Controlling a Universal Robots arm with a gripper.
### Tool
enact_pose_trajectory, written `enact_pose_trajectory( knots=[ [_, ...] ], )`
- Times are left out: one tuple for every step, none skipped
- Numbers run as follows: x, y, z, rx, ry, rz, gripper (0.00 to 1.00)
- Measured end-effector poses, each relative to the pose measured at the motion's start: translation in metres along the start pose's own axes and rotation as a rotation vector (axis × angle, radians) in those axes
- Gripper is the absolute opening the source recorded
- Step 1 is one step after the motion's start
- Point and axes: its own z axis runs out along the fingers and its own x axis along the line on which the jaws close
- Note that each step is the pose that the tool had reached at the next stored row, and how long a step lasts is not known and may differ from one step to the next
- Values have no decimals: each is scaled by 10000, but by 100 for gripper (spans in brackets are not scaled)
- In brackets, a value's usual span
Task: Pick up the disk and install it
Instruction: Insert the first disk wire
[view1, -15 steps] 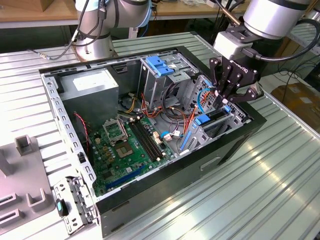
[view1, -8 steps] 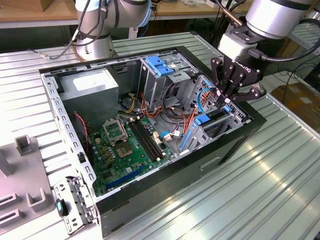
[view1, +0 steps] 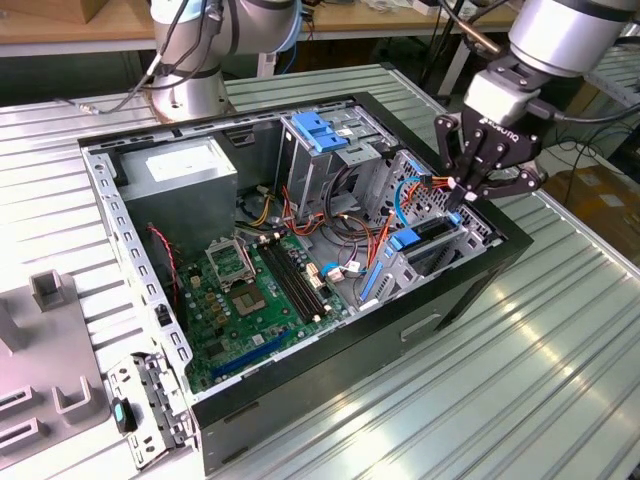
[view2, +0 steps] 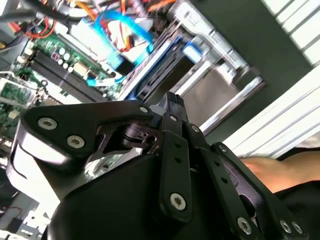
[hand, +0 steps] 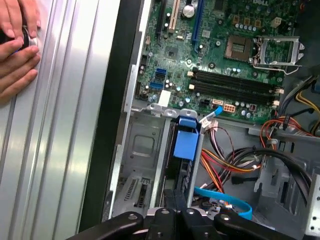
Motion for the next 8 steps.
enact_pose_trajectory(
  knots=[
    [10, -63, 1, -13, -3, -4, 11],
    [17, -113, 2, -20, -5, -9, 11],
    [25, -159, 2, -22, -5, -19, 11],
    [29, -191, 2, -22, -6, -33, 11],
    [32, -221, 3, -22, -7, -49, 11],
    [32, -243, 2, -23, -5, -66, 11],
    [32, -261, 1, -24, -5, -87, 11],
    [31, -280, 2, -24, -6, -114, 11]
  ],
)
